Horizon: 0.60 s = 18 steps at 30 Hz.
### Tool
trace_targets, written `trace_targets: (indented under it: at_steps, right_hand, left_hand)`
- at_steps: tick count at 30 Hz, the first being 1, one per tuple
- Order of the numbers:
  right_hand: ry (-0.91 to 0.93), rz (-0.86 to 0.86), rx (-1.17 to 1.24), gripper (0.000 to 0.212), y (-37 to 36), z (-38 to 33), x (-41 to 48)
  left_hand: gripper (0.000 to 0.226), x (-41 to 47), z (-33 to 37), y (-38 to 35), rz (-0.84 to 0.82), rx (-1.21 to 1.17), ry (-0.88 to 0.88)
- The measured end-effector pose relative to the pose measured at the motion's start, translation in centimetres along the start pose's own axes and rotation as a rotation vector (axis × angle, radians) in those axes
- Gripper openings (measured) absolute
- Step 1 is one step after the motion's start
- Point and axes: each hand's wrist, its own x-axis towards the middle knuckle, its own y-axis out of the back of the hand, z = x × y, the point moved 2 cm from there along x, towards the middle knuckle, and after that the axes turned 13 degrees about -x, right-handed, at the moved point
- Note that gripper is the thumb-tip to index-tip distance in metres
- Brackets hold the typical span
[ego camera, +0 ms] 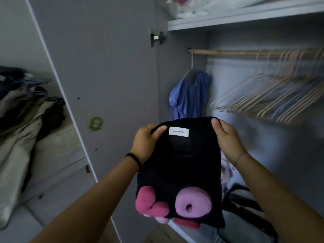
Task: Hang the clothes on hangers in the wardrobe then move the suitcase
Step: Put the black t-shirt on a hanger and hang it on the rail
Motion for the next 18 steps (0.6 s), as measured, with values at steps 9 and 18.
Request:
trace_targets:
  at_steps: [9,18]
  right_hand:
    - [-0.049,0.037,0.05,0.025,1.0,1.1,5.0]
    - [-0.001,0.124,0.021,0.03,3.2,0.8,9.8]
  left_hand:
    - [0.021,8.1,-3.6,-0.4,-0.185,-0.057,0.163]
    - [0.018,13.7,-3.8,0.1,-0.48,-0.148,0.206]
